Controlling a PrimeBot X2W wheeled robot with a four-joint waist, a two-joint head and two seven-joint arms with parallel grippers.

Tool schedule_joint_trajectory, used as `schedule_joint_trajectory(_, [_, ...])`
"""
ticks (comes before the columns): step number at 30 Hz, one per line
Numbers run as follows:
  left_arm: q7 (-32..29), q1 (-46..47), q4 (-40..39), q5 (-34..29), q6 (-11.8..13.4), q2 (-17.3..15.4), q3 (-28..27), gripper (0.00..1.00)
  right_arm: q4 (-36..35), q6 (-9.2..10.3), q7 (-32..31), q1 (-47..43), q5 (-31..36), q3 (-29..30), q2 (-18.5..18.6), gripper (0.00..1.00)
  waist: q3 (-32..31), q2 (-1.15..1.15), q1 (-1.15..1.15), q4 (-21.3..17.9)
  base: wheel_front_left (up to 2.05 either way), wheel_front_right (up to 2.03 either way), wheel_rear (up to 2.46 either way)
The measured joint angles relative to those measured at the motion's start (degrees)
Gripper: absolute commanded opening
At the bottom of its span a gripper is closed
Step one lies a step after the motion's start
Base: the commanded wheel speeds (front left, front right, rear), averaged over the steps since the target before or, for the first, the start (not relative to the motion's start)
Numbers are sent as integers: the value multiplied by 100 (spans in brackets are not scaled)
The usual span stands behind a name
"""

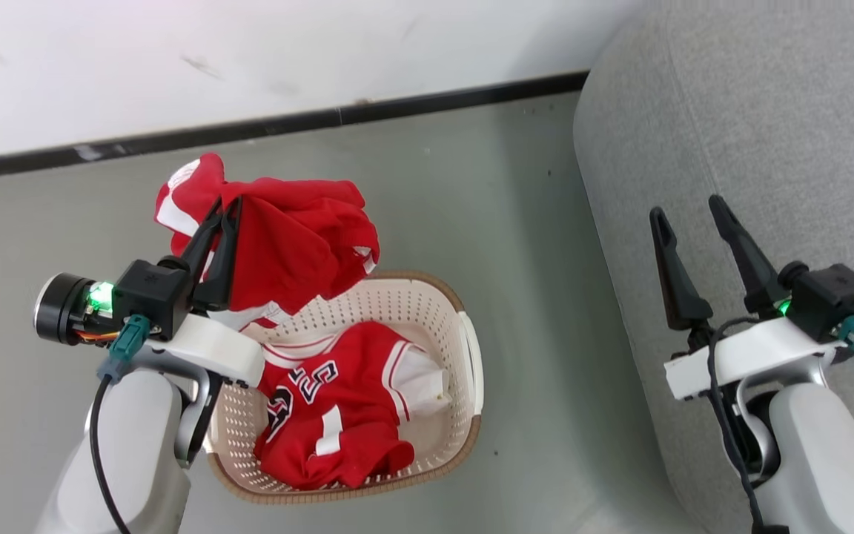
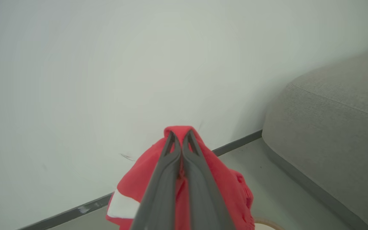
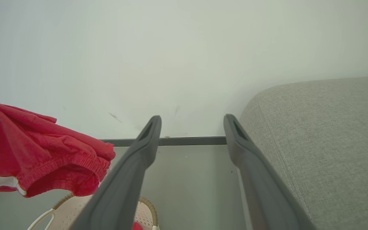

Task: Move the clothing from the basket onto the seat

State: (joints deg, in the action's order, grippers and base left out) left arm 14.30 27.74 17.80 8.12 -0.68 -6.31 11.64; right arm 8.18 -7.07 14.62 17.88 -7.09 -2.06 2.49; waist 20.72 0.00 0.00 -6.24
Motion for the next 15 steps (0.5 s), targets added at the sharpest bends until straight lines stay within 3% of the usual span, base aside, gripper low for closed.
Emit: schedule_joint_trajectory(15, [-160,-372,-310,56,-256,-51,270,0,180,0,0,-506,321,-407,25,100,-991,0,0,200,0,0,0])
